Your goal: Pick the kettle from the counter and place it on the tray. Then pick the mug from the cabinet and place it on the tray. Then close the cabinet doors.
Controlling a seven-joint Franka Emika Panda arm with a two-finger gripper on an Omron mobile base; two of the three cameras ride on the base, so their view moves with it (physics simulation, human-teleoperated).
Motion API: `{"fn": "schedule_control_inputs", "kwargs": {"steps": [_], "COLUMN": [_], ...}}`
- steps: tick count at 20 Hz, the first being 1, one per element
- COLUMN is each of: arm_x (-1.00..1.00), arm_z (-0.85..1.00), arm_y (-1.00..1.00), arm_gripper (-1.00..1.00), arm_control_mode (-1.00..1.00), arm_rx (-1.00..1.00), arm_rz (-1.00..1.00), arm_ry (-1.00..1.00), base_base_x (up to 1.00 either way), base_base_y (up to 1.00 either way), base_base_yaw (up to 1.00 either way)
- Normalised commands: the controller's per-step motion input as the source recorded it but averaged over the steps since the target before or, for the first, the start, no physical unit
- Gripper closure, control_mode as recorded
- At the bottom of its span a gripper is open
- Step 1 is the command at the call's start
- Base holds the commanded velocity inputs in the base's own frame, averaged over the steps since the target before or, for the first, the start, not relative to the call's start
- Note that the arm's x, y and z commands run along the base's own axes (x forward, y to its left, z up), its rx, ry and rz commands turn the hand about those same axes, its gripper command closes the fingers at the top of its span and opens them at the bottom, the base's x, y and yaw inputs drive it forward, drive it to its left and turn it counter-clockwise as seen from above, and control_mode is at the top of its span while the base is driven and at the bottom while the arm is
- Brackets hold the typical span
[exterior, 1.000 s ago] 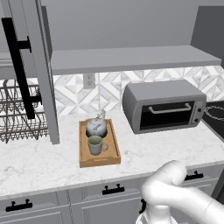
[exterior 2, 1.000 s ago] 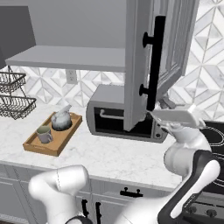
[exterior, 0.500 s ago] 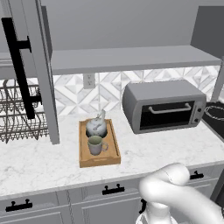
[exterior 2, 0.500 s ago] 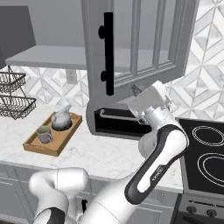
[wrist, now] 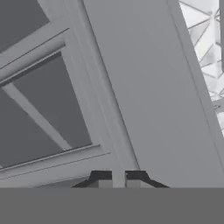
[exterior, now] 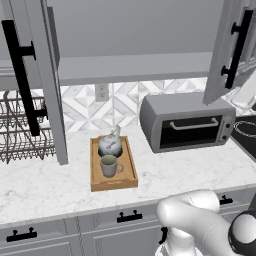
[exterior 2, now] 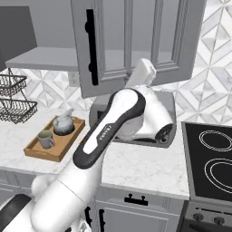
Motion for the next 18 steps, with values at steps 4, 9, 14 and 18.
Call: {"fn": "schedule_control_inputs", "kwargs": {"steps": [4, 9, 14, 18], "arm_x": [0.86, 0.99, 1.0, 0.98], "arm_z": [-0.03, -0.15, -0.22, -0.18], "arm_y": [0.93, 0.65, 0.24, 0.0], "arm_gripper": [1.0, 1.0, 1.0, 1.0], "arm_control_mode": [-1.0, -1.0, -1.0, -1.0], "arm_rx": [-0.07, -0.08, 0.0, 0.0], "arm_rz": [-0.45, -0.44, -0.31, -0.24], "arm_ry": [0.41, 0.27, 0.15, 0.12], "base_base_x": [0.0, 0.0, 0.0, 0.0], "base_base_y": [0.0, 0.0, 0.0, 0.0], "base_base_yaw": [0.0, 0.0, 0.0, 0.0]}}
